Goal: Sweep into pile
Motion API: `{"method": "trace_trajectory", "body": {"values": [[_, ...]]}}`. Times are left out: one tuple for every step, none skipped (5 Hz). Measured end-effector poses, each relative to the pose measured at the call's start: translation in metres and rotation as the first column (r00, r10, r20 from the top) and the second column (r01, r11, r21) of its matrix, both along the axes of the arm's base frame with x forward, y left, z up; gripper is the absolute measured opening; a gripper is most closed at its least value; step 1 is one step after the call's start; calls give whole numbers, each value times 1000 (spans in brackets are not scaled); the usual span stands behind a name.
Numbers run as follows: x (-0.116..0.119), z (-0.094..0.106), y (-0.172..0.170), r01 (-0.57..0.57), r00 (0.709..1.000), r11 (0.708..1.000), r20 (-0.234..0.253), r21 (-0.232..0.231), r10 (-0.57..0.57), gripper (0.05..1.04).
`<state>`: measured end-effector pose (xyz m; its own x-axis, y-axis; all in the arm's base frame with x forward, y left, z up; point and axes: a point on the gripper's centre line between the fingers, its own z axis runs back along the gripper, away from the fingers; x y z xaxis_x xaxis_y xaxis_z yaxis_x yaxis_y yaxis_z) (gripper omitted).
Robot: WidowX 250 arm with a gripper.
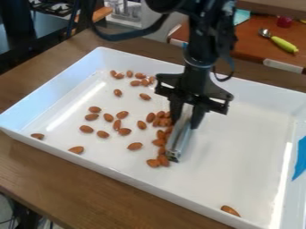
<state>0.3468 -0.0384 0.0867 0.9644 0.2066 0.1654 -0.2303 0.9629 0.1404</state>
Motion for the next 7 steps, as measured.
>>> {"method": "trace_trajectory", "body": {"values": [[-1, 0, 32, 2, 1000, 1000, -14, 10, -1, 350], [-4, 0, 54, 29, 999, 999, -33, 20, -28, 350], [-7, 0, 87, 22, 999, 999, -50, 34, -20, 350], [-9, 0, 110, 31, 998, 999, -51, 43, -29, 350], [-17, 1, 130, -30, 997, 999, -69, 12, 30, 350], [-30, 14, 122, -101, 992, 988, -86, -113, 92, 349], [-15, 42, 91, -150, 988, 963, -9, -224, 152, 349]]}}
